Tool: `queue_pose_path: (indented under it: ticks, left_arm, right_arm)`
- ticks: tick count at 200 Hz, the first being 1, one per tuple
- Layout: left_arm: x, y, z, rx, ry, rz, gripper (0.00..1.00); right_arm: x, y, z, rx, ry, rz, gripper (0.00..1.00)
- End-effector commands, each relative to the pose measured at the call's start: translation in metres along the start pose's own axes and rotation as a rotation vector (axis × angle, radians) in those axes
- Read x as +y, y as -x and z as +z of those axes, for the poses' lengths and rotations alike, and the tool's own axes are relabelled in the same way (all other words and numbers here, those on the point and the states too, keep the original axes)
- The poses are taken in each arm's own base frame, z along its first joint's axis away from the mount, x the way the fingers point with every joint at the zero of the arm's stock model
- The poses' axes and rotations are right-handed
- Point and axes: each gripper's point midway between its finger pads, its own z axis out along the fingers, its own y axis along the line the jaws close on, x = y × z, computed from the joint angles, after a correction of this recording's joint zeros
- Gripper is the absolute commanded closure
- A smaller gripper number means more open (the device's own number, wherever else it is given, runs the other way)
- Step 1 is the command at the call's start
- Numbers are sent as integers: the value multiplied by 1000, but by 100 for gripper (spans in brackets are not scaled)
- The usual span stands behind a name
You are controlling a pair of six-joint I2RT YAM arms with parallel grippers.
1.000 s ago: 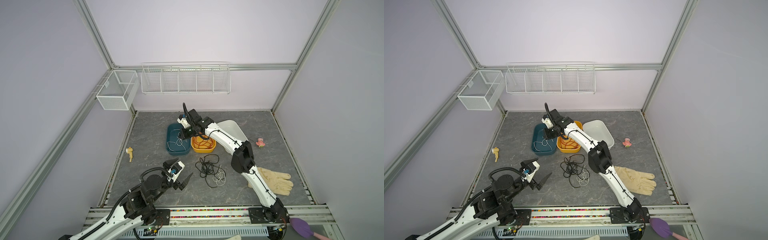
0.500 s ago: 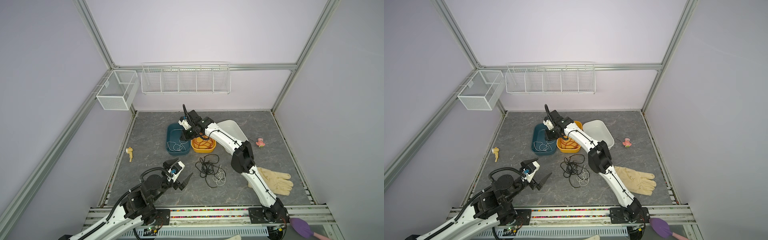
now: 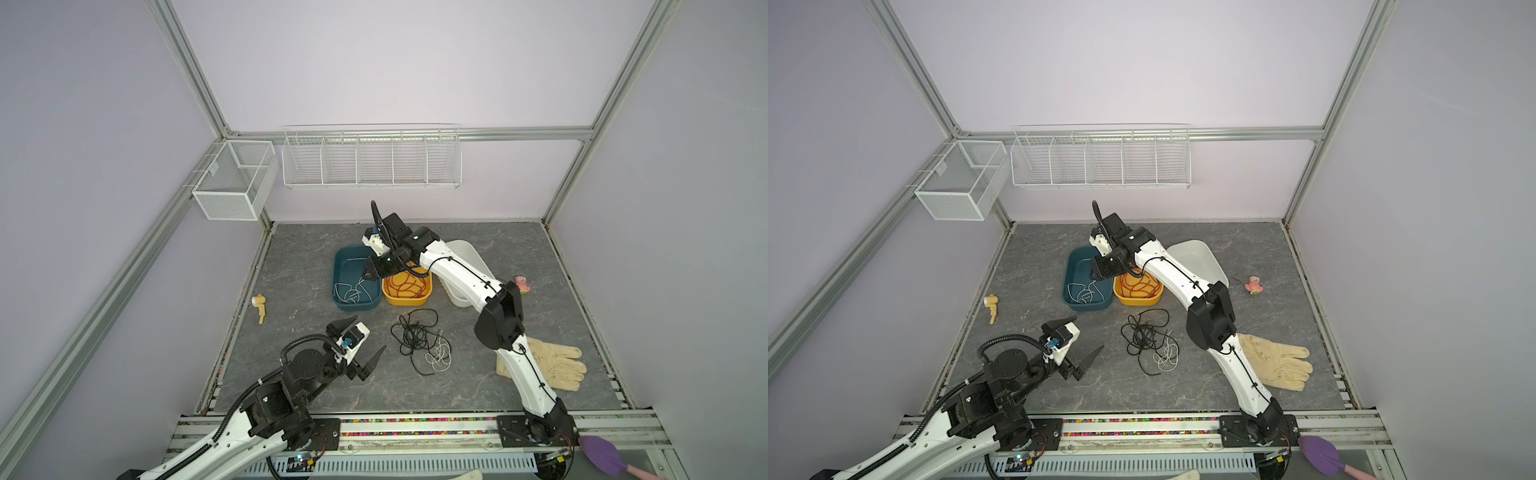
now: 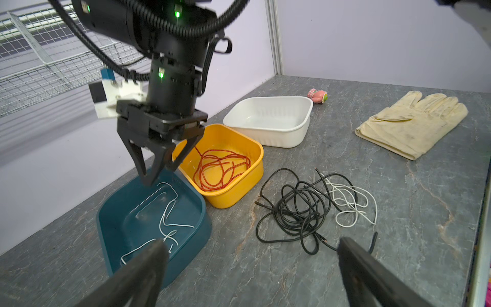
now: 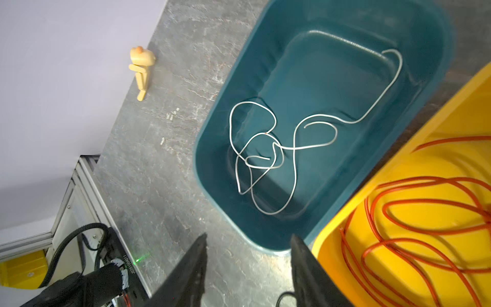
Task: Untangle the cables
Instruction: 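Lower the white cable into the teal tub and open the right gripper, then move the right gripper back down to the cable bundle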
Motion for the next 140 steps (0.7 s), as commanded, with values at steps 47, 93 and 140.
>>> queue_pose_path:
  ticks: [47,93,140]
  left_arm:
    - [-4,-3,2,2,-13,3,1]
    - [-6,-4,4,16,-28,-7,1]
    - [-10,-7,8,35,-47,-19,1]
  right_arm:
    - [14,-19,-116,-175,-94,-64,21]
    - [8,-57,-180,-267,-170,-63,1]
    - [-10,-114,-230,-349,-231,-16,12]
